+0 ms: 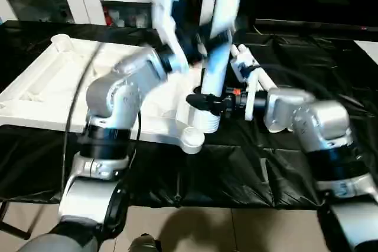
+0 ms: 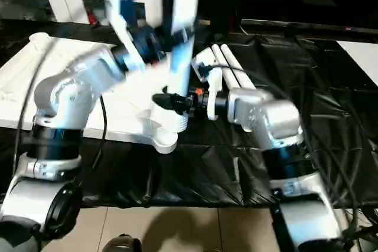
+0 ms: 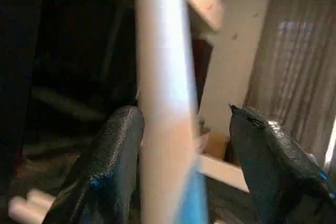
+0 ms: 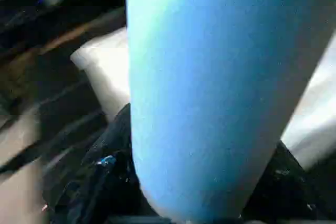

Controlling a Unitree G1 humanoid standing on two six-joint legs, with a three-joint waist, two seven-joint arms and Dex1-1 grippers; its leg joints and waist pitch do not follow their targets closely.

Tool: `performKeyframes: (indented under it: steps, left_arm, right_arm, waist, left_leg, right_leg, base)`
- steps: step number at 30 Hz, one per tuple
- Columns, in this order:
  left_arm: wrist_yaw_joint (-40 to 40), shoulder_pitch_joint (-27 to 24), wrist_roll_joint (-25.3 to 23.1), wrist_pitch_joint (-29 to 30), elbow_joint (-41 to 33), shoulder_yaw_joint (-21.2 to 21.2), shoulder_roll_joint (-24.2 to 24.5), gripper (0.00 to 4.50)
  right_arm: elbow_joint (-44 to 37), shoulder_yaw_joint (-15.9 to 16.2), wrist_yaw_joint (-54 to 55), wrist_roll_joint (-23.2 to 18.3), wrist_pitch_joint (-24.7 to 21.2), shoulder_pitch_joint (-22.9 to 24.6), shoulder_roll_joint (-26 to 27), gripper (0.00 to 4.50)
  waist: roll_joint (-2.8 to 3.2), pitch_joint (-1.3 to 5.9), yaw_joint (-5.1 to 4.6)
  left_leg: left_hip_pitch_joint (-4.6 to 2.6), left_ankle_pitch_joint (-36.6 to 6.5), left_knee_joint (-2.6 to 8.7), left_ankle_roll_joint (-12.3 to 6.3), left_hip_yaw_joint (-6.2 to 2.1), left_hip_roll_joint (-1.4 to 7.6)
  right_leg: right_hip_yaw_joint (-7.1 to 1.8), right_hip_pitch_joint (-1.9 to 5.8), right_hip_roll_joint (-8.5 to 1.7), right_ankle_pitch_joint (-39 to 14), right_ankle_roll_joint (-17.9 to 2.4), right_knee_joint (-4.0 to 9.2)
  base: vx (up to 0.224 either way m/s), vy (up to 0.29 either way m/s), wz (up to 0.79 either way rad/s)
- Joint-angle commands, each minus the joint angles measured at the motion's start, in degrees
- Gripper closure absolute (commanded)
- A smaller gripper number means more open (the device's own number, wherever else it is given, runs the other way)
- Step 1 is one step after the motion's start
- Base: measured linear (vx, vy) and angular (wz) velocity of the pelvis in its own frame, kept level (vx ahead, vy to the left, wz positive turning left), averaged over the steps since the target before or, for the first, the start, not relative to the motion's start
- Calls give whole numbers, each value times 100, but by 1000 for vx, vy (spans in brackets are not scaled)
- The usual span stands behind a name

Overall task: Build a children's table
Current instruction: Pick table leg, then insert table leg to table base

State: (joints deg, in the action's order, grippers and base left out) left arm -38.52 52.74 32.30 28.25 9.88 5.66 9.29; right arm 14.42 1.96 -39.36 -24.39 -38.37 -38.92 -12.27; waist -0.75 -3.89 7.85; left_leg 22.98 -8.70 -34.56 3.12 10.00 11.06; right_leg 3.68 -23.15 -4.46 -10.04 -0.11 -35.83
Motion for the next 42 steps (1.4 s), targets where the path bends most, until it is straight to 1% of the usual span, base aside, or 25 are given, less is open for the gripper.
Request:
performKeyframes:
  steps: [1,2,3,5,6,7,8,9,10,11,12,13,14,15,17,19,20,21,23,25,26,31,38,41,42]
  left_arm:
    - [-510,-75,-92,-28,117,-115,250,149]
    - [-940,-244,-352,-219,180,-423,570,149]
    - [-985,-262,-381,-241,187,-456,604,149]
    - [-1548,-518,-799,-562,302,-922,1056,149]
    - [-1548,-518,-799,-562,302,-922,1056,149]
    - [-1919,-695,-1097,-833,481,-1229,1335,149]
    - [-1973,-720,-1140,-872,507,-1274,1375,149]
    - [-2451,-913,-1430,-1124,791,-1617,1672,149]
    - [-2451,-913,-1430,-1124,791,-1617,1672,149]
    - [-2856,-1069,-1794,-1535,1135,-1973,1949,149]
    - [-2856,-1069,-1794,-1535,1135,-1973,1949,166]
    - [-3218,-1118,-2242,-2064,1825,-2322,2186,177]
    - [-3286,-1071,-2502,-2355,2255,-2474,2266,184]
    - [-3299,-1039,-2622,-2491,2459,-2537,2295,184]
    - [-3314,-900,-2957,-2901,3034,-2705,2363,205]
    - [-3392,-839,-3062,-3073,3282,-2776,2395,229]
    - [-3421,-823,-3069,-3104,3342,-2787,2399,229]
    - [-3505,-793,-3074,-3139,3461,-2816,2410,252]
    - [-3565,-751,-3125,-3252,3635,-2855,2416,266]
    - [-3449,-655,-3295,-3401,3945,-2941,2412,278]
    - [-3449,-655,-3295,-3401,3945,-2941,2412,299]
    - [-3411,-384,-3592,-3964,4814,-2935,2284,344]
    - [-3530,-286,-3607,-4076,5168,-2857,2199,393]
    - [-3644,-243,-3448,-3914,5257,-2702,1992,408]
    - [-3697,-320,-3314,-3632,5080,-2645,1788,422]
  right_arm:
    - [135,-294,470,187,547,16,11,259]
    - [192,-225,597,343,724,54,-18,259]
    - [197,-216,608,360,740,59,-23,259]
    - [232,-145,695,497,880,131,-65,259]
    - [232,-145,695,497,880,131,-65,259]
    - [237,-164,740,532,945,191,-61,259]
    - [238,-167,746,538,954,200,-61,259]
    - [200,-173,735,554,988,292,-53,259]
    - [200,-173,735,554,988,292,-53,259]
    - [151,-180,721,557,985,383,-35,259]
    - [151,-180,721,557,985,383,-35,259]
    - [112,-143,688,589,1066,505,-17,259]
    - [105,-112,658,596,1124,560,-15,259]
    - [105,-98,646,599,1155,583,-14,259]
    - [91,-75,626,602,1218,621,-6,259]
    - [72,-58,588,607,1240,643,-5,259]
    - [68,-54,582,609,1244,649,-4,259]
    - [57,-40,565,613,1241,664,-6,259]
    - [42,-24,557,622,1246,685,-9,259]
    - [9,-4,552,635,1244,721,-17,259]
    - [9,-4,552,635,1244,721,-17,259]
    - [-57,-9,517,671,1245,784,-4,259]
    - [-46,10,509,656,1275,782,-22,259]
    - [43,26,518,708,1305,743,14,259]
    - [131,53,528,751,1332,694,46,259]
  waist:
    - [20,501,-35]
    - [33,498,-50]
    - [70,498,-43]
    - [81,495,-75]
    - [88,499,-96]
    - [99,504,-108]
    - [93,501,-95]
    - [103,492,-115]
    - [104,495,-151]
    - [117,493,-157]
    - [112,496,-168]
    - [112,500,-175]
    - [129,473,-167]
    - [124,492,-179]
    - [152,493,-185]
    - [154,493,-178]
    - [184,487,-176]
    - [175,488,-171]
    - [181,487,-160]
    - [205,486,-157]
    - [198,482,-159]
    - [189,488,-153]
    - [190,488,-147]
    - [187,495,-144]
    - [182,495,-142]
  left_leg:
    - [-176,-1118,394,412,-50,150]
    - [-183,-1139,396,422,-47,151]
    - [-192,-1142,403,436,-60,158]
    - [-195,-1189,418,455,-52,159]
    - [-200,-1233,424,449,-55,160]
    - [-214,-1257,421,459,-52,168]
    - [-212,-1241,425,418,-64,164]
    - [-192,-1306,443,408,-69,157]
    - [-197,-1357,444,447,-57,161]
    - [-200,-1356,447,466,-61,162]
    - [-195,-1384,453,449,-64,160]
    - [-189,-1367,456,465,-68,162]
    - [-205,-1469,455,416,-56,138]
    - [-206,-1551,464,463,-68,141]
    - [-218,-1595,472,523,-78,175]
    - [-238,-1710,471,543,-82,195]
    - [-239,-1758,472,542,-85,191]
    - [-261,-1831,467,553,-75,201]
    - [-254,-1874,470,556,-79,203]
    - [-259,-1922,465,551,-73,194]
    - [-251,-1927,467,546,-76,190]
    - [-244,-1877,459,525,-81,194]
    - [-247,-1881,466,507,-84,213]
    - [-246,-1814,457,487,-73,211]
    - [-244,-1793,450,472,-64,208]
  right_leg:
    - [-221,255,-366,-1193,-914,409]
    - [-224,255,-352,-1194,-910,403]
    - [-223,245,-345,-1197,-867,409]
    - [-231,256,-326,-1127,-824,392]
    - [-234,253,-327,-1113,-810,390]
    - [-234,253,-327,-993,-888,372]
    - [-234,243,-336,-1012,-880,411]
    - [-236,254,-337,-1079,-867,412]
    - [-245,257,-330,-1042,-867,379]
    - [-242,259,-332,-998,-898,372]
    - [-246,266,-334,-1029,-874,387]
    - [-245,275,-337,-979,-904,366]
    - [-251,229,-327,-1163,-830,456]
    - [-257,261,-343,-1248,-805,424]
    - [-255,243,-367,-1196,-892,403]
    - [-253,229,-391,-1138,-1043,382]
    - [-253,224,-394,-1160,-1078,389]
    - [-256,210,-398,-1140,-1154,384]
    - [-253,216,-396,-1070,-1235,367]
    - [-257,214,-389,-1056,-1244,373]
    - [-256,221,-390,-1064,-1237,375]
    - [-260,240,-414,-1077,-1258,380]
    - [-259,236,-423,-971,-1363,363]
    - [-257,247,-427,-843,-1429,349]
    - [-258,250,-429,-777,-1477,346]
  base:
    - [0,0,0]
    - [0,0,0]
    - [0,0,0]
    - [0,0,0]
    - [0,0,0]
    - [0,0,0]
    - [0,0,0]
    - [0,0,0]
    - [0,0,0]
    - [0,0,0]
    - [0,0,0]
    - [0,0,0]
    - [0,0,0]
    - [0,0,0]
    - [0,0,0]
    - [0,0,0]
    - [0,0,0]
    - [0,0,0]
    - [0,0,0]
    - [0,0,0]
    - [0,0,0]
    - [0,0,0]
    - [0,0,0]
    - [0,0,0]
    - [0,0,0]
